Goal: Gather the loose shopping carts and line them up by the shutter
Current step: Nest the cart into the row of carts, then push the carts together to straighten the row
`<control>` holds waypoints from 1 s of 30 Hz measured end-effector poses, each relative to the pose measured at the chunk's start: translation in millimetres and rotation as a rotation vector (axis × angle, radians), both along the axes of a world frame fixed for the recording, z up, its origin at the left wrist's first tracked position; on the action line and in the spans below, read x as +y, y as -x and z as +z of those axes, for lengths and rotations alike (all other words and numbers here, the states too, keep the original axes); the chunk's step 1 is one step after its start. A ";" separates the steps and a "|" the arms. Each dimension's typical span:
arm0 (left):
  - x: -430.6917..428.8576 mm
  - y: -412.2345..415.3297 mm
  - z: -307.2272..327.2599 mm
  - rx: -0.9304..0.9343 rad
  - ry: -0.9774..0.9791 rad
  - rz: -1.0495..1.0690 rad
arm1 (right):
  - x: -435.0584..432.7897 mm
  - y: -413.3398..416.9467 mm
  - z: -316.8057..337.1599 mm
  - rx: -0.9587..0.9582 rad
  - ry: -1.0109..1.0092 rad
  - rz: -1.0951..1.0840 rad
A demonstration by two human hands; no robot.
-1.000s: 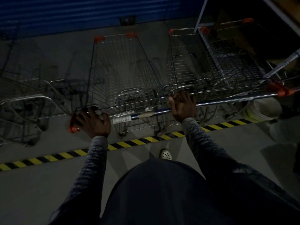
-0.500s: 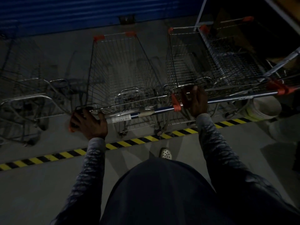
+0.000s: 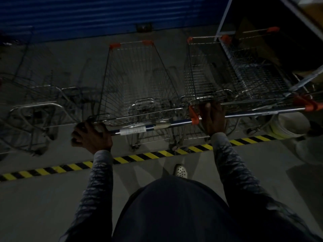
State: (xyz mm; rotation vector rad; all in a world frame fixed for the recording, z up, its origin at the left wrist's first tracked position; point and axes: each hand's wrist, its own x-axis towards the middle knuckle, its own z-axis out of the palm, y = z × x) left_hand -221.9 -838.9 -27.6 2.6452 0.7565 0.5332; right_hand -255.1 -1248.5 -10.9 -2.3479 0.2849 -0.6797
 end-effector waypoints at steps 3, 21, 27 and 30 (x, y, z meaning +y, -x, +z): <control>42.2 -0.8 4.1 -0.058 0.144 0.227 | 5.9 -6.9 -6.2 0.009 0.065 0.048; 92.1 -6.9 -5.1 -0.006 1.253 0.126 | 157.1 -47.3 4.9 -0.106 0.415 0.253; 182.9 -4.0 -5.6 0.091 1.332 0.062 | 253.0 -70.4 16.0 -0.229 0.387 0.459; 249.1 3.2 0.9 0.083 1.333 0.070 | 306.9 -84.4 16.5 -0.283 0.232 0.487</control>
